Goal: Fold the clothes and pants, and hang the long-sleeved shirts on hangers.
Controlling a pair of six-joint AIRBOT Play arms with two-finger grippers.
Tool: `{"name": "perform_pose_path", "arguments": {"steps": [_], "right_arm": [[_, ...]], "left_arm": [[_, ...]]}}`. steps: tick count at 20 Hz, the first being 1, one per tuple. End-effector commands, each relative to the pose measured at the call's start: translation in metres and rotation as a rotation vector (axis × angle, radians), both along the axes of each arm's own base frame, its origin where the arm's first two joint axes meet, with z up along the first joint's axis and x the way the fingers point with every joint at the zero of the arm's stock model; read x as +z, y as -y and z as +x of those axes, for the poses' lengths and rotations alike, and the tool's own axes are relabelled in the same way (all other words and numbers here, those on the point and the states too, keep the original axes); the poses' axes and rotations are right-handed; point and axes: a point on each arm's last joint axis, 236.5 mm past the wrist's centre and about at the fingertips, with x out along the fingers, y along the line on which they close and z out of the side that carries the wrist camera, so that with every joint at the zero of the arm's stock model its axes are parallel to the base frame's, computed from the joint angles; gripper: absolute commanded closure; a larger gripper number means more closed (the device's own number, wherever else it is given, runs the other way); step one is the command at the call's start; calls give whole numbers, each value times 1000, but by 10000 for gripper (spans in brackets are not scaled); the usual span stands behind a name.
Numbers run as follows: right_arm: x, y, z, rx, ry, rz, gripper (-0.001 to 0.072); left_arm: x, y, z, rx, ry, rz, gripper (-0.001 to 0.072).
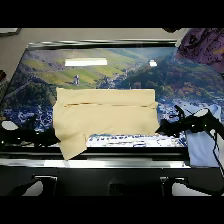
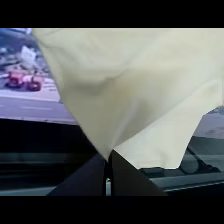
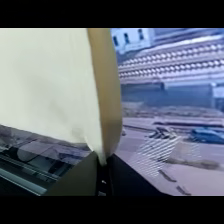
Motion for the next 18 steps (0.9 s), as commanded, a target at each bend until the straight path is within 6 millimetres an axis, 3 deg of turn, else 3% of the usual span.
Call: {"name": "perform_pose_path", "arguments": {"steps": [1, 4, 6, 8, 11, 15, 18], "right_arm": [[23, -3, -17, 14, -34, -2, 677], [45, -5, -39, 46, -76, -2, 677], [53, -5, -50, 40, -96, -17, 677], [60, -5, -46, 24, -56, -28, 678], [68, -3, -23, 13, 42, -39, 678], [85, 10, 15, -17, 167, -83, 678], [78, 4, 37, 24, 177, -96, 678]], "left_arm": [[29, -30, -20, -36, -49, 94, 687], [47, -31, -44, -62, -77, 134, 687], [58, -30, -43, -58, -22, 160, 687], [64, -29, -36, -49, 22, 167, 688], [68, -36, -6, -44, 106, 190, 688], [74, -43, 58, -94, 183, 216, 688], [63, -38, 102, -164, 180, 209, 688]]}}
